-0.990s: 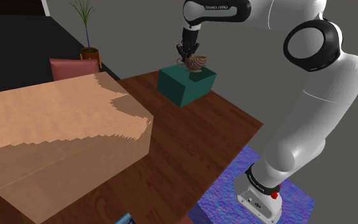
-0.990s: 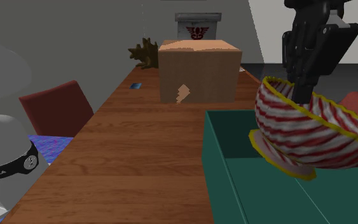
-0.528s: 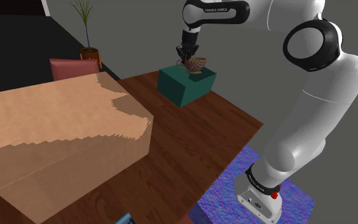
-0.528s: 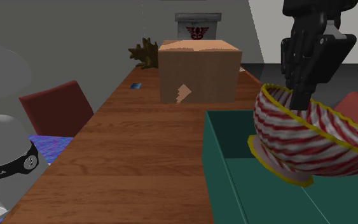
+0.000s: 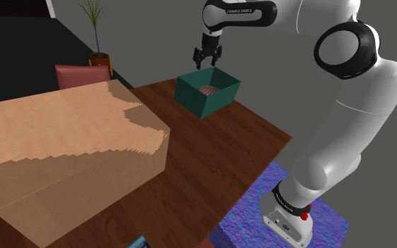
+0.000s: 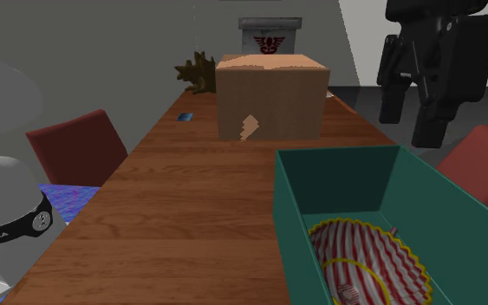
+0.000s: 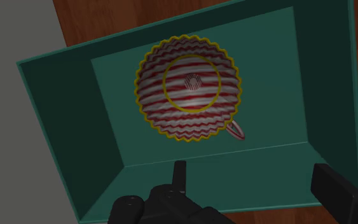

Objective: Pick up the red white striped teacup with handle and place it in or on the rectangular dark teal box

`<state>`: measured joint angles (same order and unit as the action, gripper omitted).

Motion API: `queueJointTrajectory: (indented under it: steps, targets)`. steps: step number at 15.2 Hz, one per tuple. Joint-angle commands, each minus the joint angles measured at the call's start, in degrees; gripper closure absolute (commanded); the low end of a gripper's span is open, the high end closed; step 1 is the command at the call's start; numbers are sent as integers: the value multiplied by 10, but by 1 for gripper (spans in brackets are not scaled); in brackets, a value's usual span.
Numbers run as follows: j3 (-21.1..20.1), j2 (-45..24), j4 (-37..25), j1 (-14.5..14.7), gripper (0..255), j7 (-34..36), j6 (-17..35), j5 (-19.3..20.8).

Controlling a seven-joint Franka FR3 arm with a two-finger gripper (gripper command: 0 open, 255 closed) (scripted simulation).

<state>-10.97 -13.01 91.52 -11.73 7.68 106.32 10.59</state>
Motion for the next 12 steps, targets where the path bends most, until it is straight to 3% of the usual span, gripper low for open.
queueJointTrajectory:
  steps: [1,4,12]
  targets:
    - [-1,2,-17,1,0,-1,-18,-1]
    - [-4,2,-70,6,0,-3,-72,-2]
    - [-4,2,-70,6,0,-3,-72,-2]
